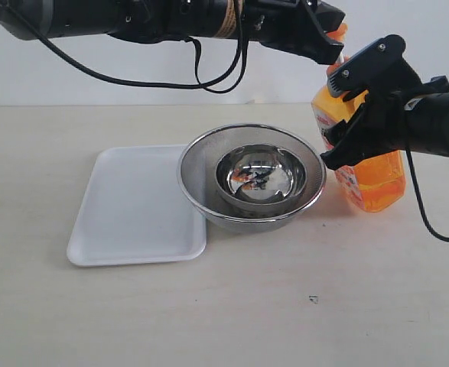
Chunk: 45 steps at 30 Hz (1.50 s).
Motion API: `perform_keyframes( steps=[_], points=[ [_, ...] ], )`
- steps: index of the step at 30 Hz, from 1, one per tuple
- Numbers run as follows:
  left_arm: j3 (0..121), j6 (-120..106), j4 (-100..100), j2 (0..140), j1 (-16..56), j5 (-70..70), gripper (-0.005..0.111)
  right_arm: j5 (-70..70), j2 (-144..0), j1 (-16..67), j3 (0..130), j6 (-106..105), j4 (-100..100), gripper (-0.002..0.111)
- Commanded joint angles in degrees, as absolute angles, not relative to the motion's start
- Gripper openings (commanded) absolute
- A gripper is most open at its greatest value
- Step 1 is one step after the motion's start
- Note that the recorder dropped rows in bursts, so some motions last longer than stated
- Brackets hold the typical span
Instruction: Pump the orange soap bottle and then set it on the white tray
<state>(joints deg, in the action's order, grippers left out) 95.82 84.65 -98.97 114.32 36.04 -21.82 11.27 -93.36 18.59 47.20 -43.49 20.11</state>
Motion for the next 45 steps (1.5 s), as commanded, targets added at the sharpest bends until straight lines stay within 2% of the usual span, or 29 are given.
perform_keyframes(
  steps=[1, 45],
  points=[
    [95.32, 85.67, -99.95, 116.46, 36.26, -25.30, 0.005, 11.65, -92.77, 18.57, 47.40, -43.62, 19.94, 0.000],
    [92.05, 86.52, -99.95, 117.44, 36.26, -24.99, 0.005, 11.65, -92.77, 18.57, 47.40, -43.62, 19.94, 0.000]
  ],
)
